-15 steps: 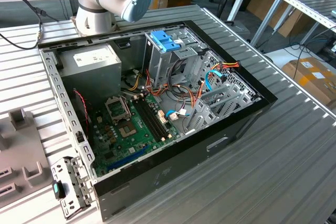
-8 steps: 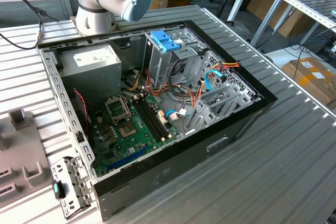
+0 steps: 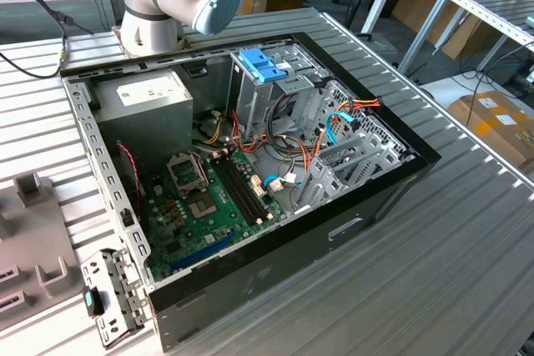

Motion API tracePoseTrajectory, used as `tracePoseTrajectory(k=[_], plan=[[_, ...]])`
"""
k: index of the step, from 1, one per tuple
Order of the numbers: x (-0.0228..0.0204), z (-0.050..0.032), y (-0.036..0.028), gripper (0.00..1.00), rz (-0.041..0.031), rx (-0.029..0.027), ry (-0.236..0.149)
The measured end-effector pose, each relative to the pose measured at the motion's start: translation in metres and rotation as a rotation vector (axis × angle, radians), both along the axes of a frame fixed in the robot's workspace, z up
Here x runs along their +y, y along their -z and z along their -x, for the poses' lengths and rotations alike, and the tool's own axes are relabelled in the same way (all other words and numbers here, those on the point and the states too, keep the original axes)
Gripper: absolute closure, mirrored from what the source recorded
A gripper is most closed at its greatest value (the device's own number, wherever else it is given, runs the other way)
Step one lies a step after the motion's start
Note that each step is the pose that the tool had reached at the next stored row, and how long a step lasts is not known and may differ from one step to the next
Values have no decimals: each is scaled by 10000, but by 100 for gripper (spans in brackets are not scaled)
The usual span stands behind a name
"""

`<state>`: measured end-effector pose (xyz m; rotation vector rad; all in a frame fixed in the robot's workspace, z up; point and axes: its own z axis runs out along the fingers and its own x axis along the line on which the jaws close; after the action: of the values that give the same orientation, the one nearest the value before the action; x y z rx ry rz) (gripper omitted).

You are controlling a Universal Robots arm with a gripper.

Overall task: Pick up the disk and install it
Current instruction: 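Pick up the disk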

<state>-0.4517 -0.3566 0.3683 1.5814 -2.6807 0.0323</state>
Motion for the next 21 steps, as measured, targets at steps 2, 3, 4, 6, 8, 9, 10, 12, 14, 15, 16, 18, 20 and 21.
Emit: tracePoseTrajectory(k=[2,3,4,6,8,9,10,12,14,15,16,18,20,21], plan=[[0,1,0,89,0,-40,-202],[0,0,0,89,0,-67,-300],[0,0,0,89,0,-89,-413],[0,-1,0,89,-1,-122,-706],[1,0,0,89,-2,-136,-1059],[11,1,1,89,-4,-140,-1182],[13,1,2,89,-5,-142,-1267],[17,0,1,89,-7,-141,-1519],[18,0,3,89,-9,-142,-1826],[18,0,3,89,-10,-142,-1990],[18,0,5,89,-13,-142,-2295],[18,0,6,89,-17,-142,-2777],[18,0,8,89,-25,-143,-3380],[18,0,8,89,-29,-142,-3613]])
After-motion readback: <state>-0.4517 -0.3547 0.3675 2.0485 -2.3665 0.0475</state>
